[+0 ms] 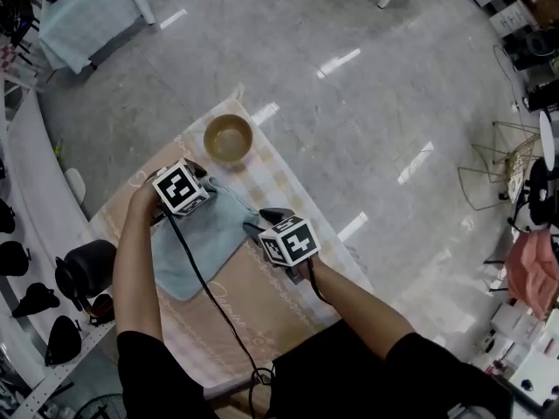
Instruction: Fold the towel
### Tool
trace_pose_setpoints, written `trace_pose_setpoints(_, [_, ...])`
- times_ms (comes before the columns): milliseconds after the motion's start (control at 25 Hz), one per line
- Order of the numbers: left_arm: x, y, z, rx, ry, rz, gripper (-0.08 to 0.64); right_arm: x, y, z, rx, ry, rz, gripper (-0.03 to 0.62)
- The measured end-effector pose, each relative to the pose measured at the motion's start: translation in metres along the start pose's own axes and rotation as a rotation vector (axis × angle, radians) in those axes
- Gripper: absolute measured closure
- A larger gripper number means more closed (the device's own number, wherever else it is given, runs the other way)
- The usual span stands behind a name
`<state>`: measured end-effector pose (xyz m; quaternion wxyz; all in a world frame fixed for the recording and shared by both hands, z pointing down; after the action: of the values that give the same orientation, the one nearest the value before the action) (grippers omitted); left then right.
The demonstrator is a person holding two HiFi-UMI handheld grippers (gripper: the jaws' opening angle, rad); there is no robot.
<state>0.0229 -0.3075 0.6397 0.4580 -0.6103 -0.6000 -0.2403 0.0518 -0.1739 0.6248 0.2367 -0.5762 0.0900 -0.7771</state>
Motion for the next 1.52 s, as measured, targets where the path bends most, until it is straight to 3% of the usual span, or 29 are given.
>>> trace_pose_setpoints(400, [0.003, -0.001, -0.013, 0.023, 0.054, 0.040, 0.278, 0.014, -0.002, 0.004, 0.047, -0.077, -0.029, 0.400])
trace_pose_setpoints(720, [0.001, -0.001, -0.012, 0.017, 0.069, 0.077, 0.279, 0.014, -0.002, 0.012, -0.023, -0.094, -0.038, 0.518])
trace_pose_setpoints(960, [0.000, -0.004, -0.007, -0.053, 0.092, 0.129, 0.318, 0.012, 0.003, 0.014, -0.111, -0.097, -0.042, 0.531])
trace_pose_setpoints(1120, [-0.001, -0.007, -0.007, -0.060, 0.105, 0.174, 0.328, 0.011, 0.007, 0.012, -0.137, -0.093, -0.034, 0.534])
trace_pose_setpoints(1280, [-0.001, -0.006, 0.000, -0.036, 0.130, 0.199, 0.415, 0.005, 0.010, 0.007, -0.162, -0.098, 0.001, 0.546])
trace_pose_setpoints(1520, [-0.003, -0.010, 0.011, 0.049, 0.252, 0.219, 0.463, -0.007, 0.014, -0.008, -0.218, -0.114, 0.060, 0.550])
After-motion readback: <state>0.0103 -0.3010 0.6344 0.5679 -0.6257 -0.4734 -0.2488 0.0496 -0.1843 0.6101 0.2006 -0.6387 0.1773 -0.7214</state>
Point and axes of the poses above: the fingertips, and each gripper's own axes: x forward along the fingers, z to its right, y out of its top, the point moved 2 cm from there along -x, backward along the fingers, and after that the axes turned 14 degrees about -y, right-handed, at the moved point
